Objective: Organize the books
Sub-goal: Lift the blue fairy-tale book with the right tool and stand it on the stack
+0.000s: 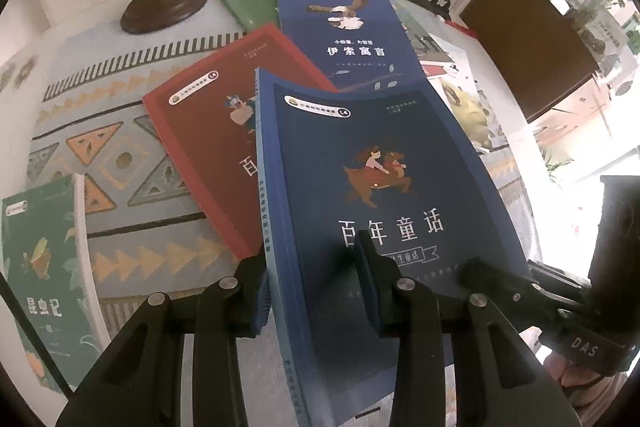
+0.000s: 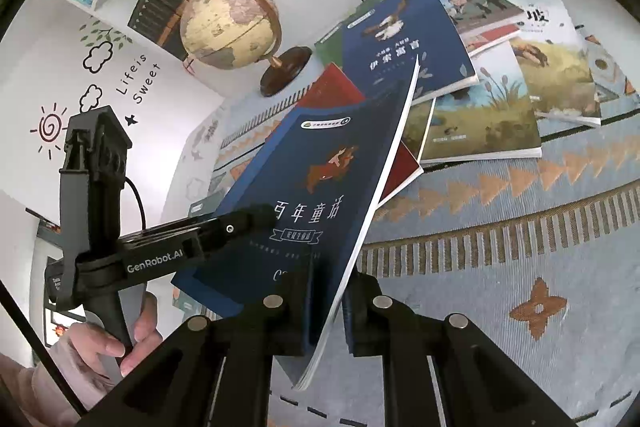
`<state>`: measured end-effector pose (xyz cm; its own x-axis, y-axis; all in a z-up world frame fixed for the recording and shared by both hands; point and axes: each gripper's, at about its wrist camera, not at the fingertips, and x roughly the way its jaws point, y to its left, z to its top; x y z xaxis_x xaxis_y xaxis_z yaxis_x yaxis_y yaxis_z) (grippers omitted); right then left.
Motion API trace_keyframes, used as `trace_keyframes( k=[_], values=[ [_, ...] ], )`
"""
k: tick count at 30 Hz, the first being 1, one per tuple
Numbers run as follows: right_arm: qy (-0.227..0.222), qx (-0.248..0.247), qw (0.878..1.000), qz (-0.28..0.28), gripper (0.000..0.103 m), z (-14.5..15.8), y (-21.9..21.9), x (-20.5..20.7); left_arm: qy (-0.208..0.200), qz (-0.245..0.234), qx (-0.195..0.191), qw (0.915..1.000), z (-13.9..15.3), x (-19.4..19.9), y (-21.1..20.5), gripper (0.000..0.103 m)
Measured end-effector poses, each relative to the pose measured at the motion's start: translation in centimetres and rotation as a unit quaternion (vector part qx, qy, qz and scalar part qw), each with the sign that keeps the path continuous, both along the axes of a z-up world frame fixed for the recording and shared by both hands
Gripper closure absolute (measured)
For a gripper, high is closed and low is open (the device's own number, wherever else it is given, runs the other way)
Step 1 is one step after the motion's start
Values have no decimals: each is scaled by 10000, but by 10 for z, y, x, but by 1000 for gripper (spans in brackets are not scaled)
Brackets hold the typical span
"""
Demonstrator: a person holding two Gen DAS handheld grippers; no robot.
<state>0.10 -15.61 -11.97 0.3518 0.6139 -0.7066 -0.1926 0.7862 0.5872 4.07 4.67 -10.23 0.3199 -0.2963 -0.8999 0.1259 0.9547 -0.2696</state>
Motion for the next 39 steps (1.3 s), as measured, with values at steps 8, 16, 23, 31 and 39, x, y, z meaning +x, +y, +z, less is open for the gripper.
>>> trace_keyframes(
  k=[8, 16, 23, 31, 39],
  values=[
    [-187, -81, 9998, -39, 91, 15, 12, -9, -56, 101, -287, 9995, 11, -5, 16, 68],
    [-403, -62, 9992, -22, 91, 33, 34, -17, -244, 178, -366, 9989, 26, -16, 43, 68],
    [-567, 7, 9981, 225, 91, 45, 77, -21, -332, 544, -488, 9968, 36, -28, 93, 67],
    [-500, 160, 9958, 754, 91, 42, 147, -22, -375, 1127, -421, 9920, 35, -55, 162, 66],
    [-299, 251, 9909, 1289, 91, 26, 231, -24, -189, 1642, -204, 9860, 18, -79, 234, 63]
  ],
)
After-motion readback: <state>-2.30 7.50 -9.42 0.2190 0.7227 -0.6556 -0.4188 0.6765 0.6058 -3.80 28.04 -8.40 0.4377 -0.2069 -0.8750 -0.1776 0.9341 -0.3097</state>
